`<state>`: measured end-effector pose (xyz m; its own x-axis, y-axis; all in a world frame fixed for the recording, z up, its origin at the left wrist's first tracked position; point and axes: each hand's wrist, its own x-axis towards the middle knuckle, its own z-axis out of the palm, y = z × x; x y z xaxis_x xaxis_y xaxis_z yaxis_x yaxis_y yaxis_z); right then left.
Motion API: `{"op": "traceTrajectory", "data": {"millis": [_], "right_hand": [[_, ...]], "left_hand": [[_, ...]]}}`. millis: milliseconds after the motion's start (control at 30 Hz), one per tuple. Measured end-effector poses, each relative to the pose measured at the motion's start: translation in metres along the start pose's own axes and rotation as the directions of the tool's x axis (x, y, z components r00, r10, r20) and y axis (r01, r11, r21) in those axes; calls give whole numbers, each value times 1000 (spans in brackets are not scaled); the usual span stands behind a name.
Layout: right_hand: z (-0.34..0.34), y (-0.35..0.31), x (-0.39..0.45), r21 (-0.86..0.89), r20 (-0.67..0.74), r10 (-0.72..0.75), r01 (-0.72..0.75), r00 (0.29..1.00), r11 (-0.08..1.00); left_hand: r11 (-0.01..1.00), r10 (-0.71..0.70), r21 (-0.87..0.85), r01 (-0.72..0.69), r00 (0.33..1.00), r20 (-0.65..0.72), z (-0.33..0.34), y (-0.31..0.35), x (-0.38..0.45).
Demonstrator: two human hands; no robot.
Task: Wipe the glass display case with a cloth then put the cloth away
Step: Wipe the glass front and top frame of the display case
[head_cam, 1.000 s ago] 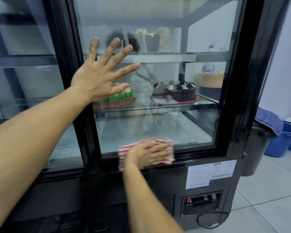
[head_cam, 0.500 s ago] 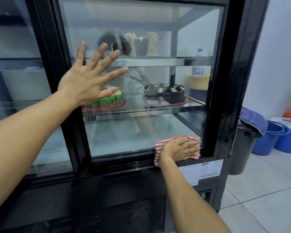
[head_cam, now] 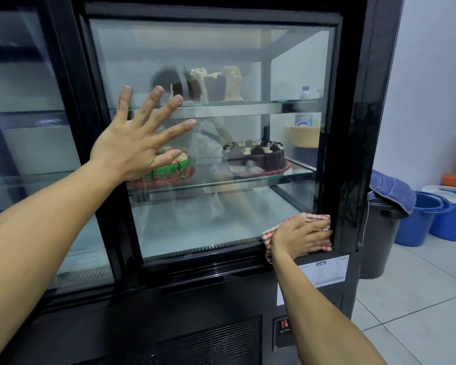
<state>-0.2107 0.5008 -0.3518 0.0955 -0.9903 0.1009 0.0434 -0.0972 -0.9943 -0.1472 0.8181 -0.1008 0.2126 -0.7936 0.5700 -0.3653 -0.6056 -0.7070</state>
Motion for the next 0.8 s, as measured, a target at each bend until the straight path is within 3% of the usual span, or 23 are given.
{"op": "traceTrajectory", "data": {"millis": [200,433,600,700,800], "right_hand": [[3,-33,6,-68,34,-250,252,968,965],[10,-149,36,-147,-11,-531,524,847,839],[9,-231,68,-215,23,-779,765,626,608],[-6,-249,105,-198,143,-904,907,402,372],[-20,-223,135,-137,160,-967,975,197,176]], "left_hand": [[1000,-4,17,6,997,-79,9,-3,0],[997,-27,65,34,994,-108,11,-1,1],[997,-24,67,33,991,-131,13,1,-1],[997,-27,64,36,992,-126,13,0,0],[997,-22,68,33,989,-146,15,0,0]]}}
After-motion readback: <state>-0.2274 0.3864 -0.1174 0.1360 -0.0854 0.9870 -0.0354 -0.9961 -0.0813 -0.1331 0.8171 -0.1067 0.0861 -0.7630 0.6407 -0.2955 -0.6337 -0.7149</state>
